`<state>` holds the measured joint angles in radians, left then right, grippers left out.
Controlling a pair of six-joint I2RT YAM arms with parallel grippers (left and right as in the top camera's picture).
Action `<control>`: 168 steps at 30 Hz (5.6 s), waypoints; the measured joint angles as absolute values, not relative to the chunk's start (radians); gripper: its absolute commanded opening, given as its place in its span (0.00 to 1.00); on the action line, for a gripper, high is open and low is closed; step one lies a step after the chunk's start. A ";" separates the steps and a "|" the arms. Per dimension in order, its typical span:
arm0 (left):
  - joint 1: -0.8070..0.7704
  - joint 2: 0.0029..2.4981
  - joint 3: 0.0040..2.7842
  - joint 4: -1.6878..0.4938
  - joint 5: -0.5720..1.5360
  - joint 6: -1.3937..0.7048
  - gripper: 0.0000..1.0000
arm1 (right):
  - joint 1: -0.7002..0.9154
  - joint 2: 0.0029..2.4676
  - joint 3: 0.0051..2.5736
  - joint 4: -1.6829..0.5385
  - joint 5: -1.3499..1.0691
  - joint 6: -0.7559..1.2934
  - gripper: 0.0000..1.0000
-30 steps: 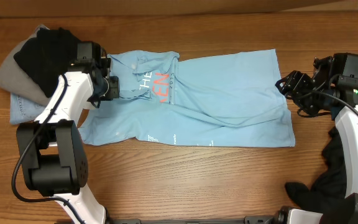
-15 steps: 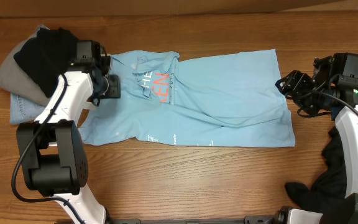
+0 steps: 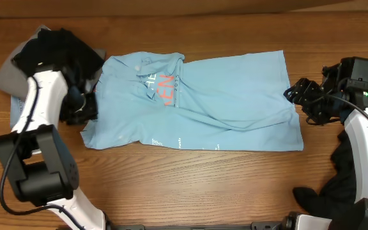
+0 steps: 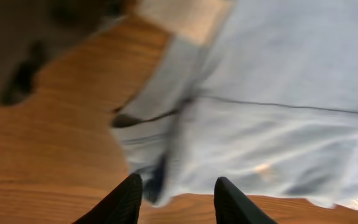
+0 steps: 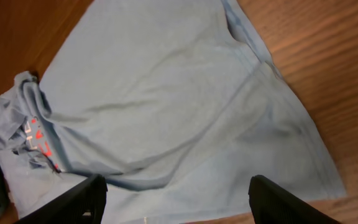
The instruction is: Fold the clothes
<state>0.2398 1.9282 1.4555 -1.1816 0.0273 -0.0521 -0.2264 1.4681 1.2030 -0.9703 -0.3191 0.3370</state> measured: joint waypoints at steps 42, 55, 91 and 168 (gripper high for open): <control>0.427 1.896 1.156 -0.940 0.009 -0.149 0.04 | -0.228 1.612 1.201 -1.120 -0.131 0.486 0.59; 0.441 1.897 1.157 -0.939 0.013 -0.151 0.04 | -0.347 1.737 1.168 -1.164 -0.082 0.431 0.63; 0.447 1.901 1.259 -1.104 -0.058 -0.155 0.20 | -0.353 1.738 1.171 -1.220 0.015 0.366 0.40; 0.016 1.824 1.632 -1.115 0.364 0.218 0.47 | -0.264 2.008 1.232 -0.168 -0.263 0.197 0.52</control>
<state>0.0158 1.8244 1.6318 -1.1149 0.3645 0.2176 -0.2642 2.0079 1.2320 -0.1684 -0.2630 0.1974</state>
